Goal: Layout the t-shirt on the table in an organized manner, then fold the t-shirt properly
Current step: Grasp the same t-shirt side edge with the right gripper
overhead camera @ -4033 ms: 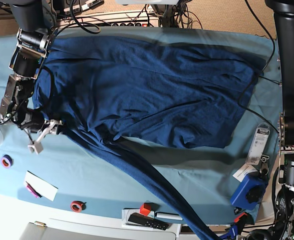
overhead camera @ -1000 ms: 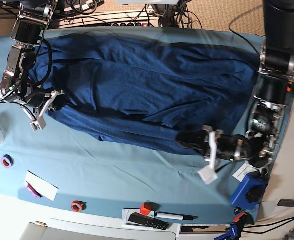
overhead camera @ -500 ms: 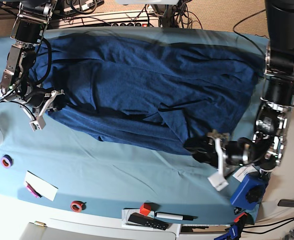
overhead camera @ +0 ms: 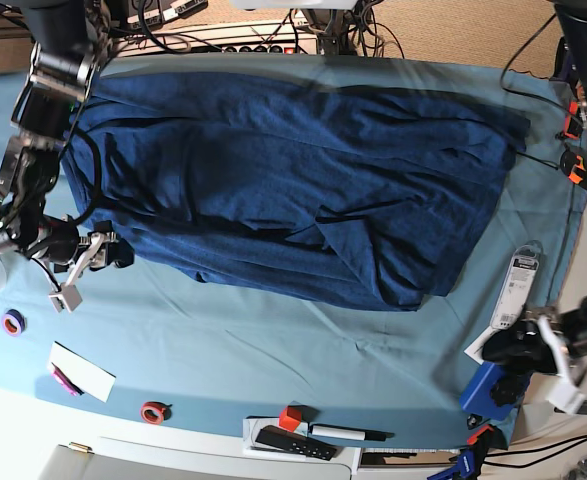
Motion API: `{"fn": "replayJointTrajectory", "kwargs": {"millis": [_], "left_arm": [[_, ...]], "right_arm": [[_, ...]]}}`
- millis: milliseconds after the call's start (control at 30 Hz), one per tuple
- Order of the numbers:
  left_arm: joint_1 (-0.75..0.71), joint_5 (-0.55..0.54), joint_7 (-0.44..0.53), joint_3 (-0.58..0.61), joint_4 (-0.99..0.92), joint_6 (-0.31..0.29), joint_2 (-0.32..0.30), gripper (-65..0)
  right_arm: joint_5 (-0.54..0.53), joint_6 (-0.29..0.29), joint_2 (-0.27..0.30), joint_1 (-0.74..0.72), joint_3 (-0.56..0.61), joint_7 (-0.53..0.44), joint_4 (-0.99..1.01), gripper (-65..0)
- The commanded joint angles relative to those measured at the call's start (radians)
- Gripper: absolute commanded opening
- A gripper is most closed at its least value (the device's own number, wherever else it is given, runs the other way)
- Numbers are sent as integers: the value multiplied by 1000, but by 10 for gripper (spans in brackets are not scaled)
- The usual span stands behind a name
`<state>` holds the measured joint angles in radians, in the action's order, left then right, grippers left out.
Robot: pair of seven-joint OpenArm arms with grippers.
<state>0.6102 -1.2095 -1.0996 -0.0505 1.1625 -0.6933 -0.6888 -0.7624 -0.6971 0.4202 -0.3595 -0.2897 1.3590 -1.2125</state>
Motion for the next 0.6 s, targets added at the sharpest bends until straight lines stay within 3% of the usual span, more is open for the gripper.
{"fn": "replayJointTrajectory", "kwargs": {"millis": [0, 100, 300, 567], "left_arm": [[32, -24, 23, -14, 14, -5, -36, -277], [32, -24, 23, -14, 14, -5, -69, -277], [32, -24, 23, -14, 14, -5, -87, -277], [32, -24, 23, -14, 14, -5, -85, -277]], "right_arm": [[-48, -1, 27, -44, -4, 5, 36, -297], [-114, -1, 41, -113, -4, 37, 212, -297], [-117, -1, 65, -232, -4, 37, 505, -297], [-169, -1, 72, -253, 18, 37, 534, -298]]}}
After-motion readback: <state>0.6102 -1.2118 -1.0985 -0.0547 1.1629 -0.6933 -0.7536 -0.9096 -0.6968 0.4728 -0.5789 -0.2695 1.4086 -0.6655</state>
